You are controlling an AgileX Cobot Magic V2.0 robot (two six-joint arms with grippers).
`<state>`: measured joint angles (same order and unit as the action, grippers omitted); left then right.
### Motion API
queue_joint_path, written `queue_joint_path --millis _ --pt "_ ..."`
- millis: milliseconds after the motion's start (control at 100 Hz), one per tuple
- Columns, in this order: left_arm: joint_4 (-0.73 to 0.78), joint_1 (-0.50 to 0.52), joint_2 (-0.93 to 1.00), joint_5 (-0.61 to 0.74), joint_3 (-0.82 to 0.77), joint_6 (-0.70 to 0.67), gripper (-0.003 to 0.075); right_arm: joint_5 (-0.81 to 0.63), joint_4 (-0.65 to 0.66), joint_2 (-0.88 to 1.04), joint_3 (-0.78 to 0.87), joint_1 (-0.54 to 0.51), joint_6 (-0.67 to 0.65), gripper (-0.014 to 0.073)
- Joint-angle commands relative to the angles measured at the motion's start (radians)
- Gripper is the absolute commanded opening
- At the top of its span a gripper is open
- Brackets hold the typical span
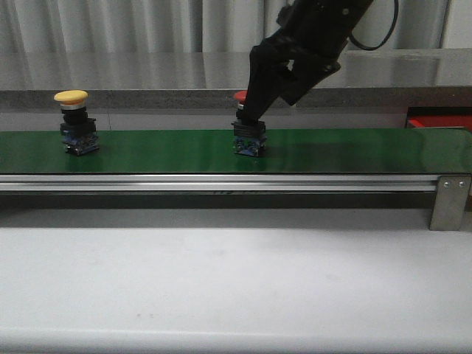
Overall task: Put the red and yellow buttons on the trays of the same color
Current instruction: 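Lower the right gripper onto the red button and grasp it, then lift the red button into the red tray and open the right gripper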
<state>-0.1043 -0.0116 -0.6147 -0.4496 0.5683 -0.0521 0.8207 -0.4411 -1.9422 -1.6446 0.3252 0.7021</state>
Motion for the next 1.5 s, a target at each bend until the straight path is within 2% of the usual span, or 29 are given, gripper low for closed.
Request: queue_joint_path --millis 0,530,690,930,1120,1330,1490 --pt "-0.002 -0.007 -0.002 0.074 0.028 -0.002 -0.002 -0.039 -0.029 0.03 -0.054 0.004 0.014 0.0624" --pt "-0.002 -0.007 -0.002 0.074 0.028 -0.002 -0.002 -0.079 -0.025 0.028 -0.058 -0.001 0.027 0.0603" --pt "-0.002 -0.007 -0.002 0.074 0.028 -0.002 -0.002 -0.075 -0.008 0.028 -0.058 -0.002 0.023 0.0499" --pt "-0.002 -0.007 -0.002 0.074 0.028 -0.002 -0.002 -0.032 0.037 0.028 -0.058 -0.003 0.0 0.0238" --pt "-0.002 -0.007 -0.002 0.074 0.028 -0.002 -0.002 -0.001 0.037 0.056 -0.058 -0.02 -0.002 0.0211" --pt "-0.002 -0.007 -0.002 0.074 0.028 -0.002 -0.002 0.013 0.037 0.144 -0.059 -0.116 -0.009 0.0211" --pt "-0.002 -0.007 -0.002 0.074 0.028 -0.002 -0.002 0.013 0.037 0.192 -0.059 -0.258 -0.01 0.0211"
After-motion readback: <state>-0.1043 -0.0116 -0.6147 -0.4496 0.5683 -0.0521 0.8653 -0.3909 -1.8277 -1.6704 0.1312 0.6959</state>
